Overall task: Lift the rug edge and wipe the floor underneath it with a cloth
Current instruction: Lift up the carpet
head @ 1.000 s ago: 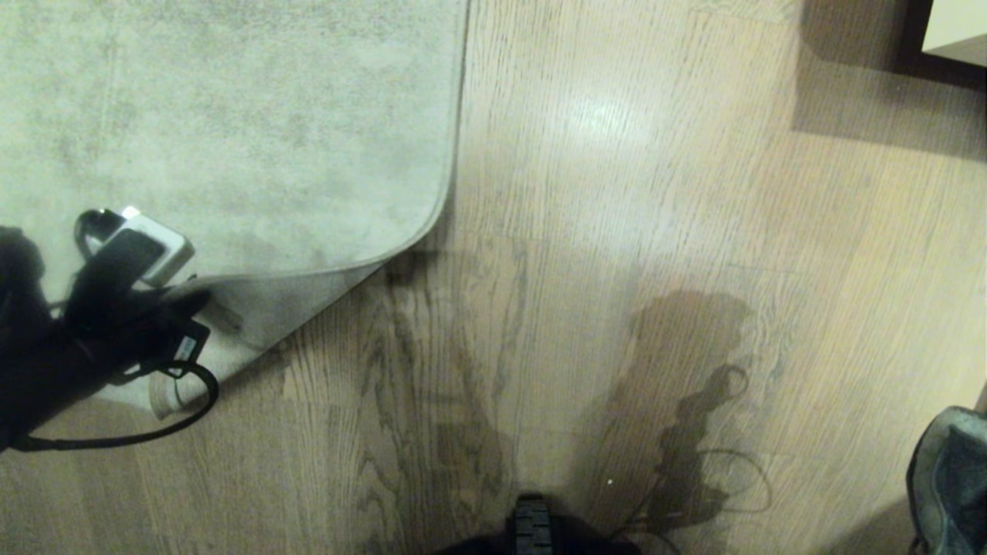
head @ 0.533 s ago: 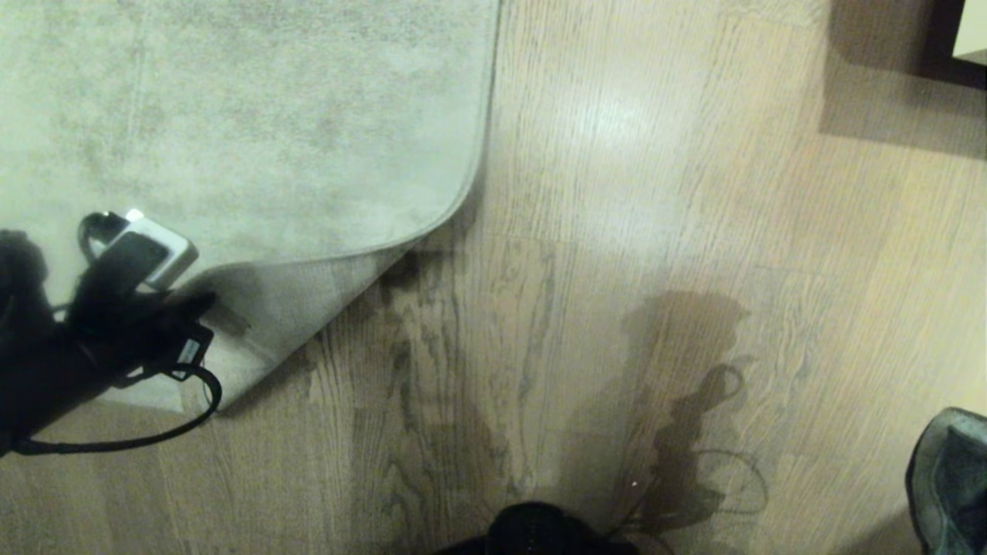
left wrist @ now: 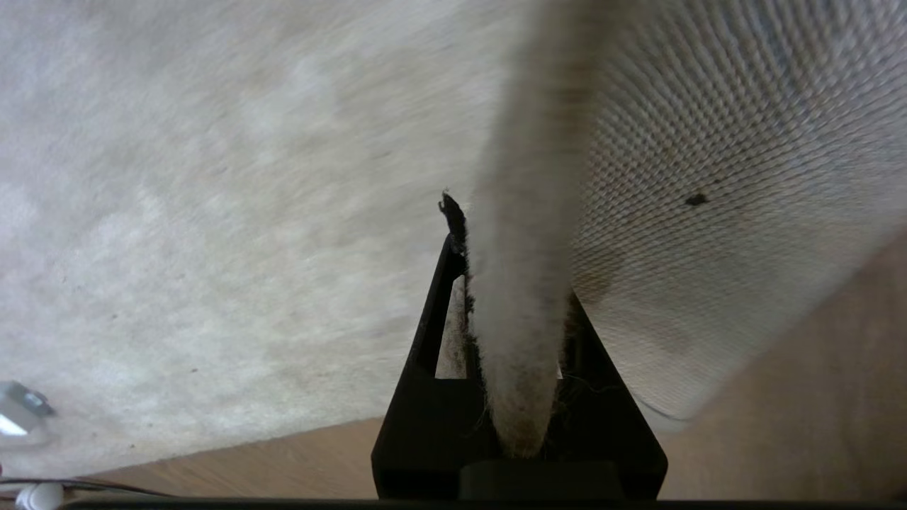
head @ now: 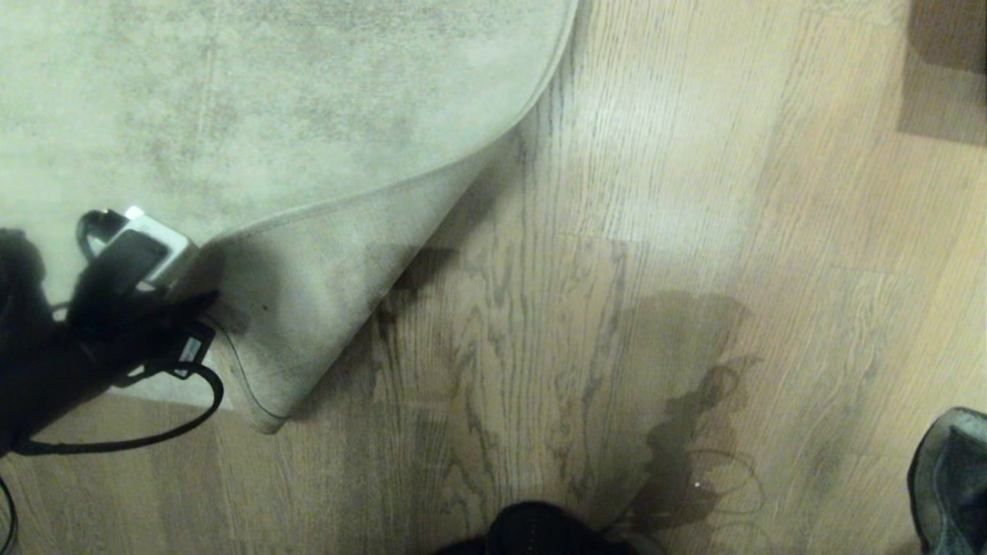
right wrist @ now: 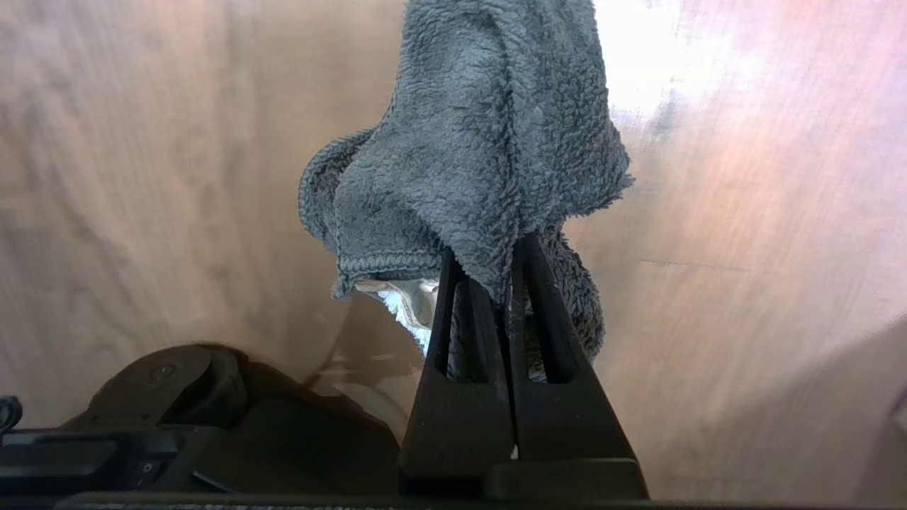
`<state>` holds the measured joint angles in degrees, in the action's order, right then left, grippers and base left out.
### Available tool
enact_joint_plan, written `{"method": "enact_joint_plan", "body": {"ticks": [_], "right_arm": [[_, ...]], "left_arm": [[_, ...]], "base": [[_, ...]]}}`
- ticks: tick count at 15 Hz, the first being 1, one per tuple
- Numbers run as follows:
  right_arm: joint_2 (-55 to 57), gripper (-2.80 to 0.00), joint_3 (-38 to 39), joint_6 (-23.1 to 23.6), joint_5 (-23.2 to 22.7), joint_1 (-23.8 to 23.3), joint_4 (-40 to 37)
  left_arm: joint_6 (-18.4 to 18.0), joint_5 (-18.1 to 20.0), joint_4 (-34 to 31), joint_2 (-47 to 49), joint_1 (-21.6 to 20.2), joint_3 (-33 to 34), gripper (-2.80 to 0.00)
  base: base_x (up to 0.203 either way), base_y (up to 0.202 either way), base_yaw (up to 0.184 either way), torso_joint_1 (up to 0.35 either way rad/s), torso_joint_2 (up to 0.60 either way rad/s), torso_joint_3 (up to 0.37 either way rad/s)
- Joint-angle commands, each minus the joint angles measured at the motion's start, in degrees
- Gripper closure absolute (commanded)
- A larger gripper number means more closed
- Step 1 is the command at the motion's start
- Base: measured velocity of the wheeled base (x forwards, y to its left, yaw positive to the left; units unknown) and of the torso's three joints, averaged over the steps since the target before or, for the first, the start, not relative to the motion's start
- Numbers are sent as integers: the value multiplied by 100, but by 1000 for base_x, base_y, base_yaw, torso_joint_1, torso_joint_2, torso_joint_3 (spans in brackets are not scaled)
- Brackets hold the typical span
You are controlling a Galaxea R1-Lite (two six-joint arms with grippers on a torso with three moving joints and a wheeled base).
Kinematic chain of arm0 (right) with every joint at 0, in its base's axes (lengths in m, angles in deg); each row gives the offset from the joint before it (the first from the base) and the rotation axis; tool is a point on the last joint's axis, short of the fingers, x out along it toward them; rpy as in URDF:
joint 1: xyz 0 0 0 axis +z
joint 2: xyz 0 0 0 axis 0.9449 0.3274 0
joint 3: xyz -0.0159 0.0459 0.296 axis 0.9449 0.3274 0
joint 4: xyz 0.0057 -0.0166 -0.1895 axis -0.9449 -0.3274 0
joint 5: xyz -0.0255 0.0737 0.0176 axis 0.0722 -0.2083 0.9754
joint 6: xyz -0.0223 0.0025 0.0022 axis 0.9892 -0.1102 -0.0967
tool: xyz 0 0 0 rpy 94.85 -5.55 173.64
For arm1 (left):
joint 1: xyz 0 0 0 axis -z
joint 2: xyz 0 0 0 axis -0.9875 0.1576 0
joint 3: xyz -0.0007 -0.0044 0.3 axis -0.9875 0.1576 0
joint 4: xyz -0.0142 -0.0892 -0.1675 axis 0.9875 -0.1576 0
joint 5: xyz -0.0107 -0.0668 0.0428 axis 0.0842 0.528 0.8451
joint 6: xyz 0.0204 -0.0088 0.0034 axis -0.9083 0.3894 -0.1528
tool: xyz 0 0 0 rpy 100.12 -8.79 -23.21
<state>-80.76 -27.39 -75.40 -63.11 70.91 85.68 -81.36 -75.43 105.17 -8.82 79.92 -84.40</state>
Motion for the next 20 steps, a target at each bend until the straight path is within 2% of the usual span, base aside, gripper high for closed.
{"method": "enact_joint_plan", "body": {"ticks": [1,17,20], "right_arm": [[7,0,0,-3,1,6,3],[7,0,0,-3,1,6,3],[7,0,0,-3,1,6,3]], "left_arm": [[-16,-16,6,-8,-4,10,0],[-8,45,6,45,-13,80,0],[-16,45,6,53,-13,80,0]], "base": [[0,138,5,1,2,-2],[0,5,0,0,0,0],[167,0,0,0,0,0]]}}
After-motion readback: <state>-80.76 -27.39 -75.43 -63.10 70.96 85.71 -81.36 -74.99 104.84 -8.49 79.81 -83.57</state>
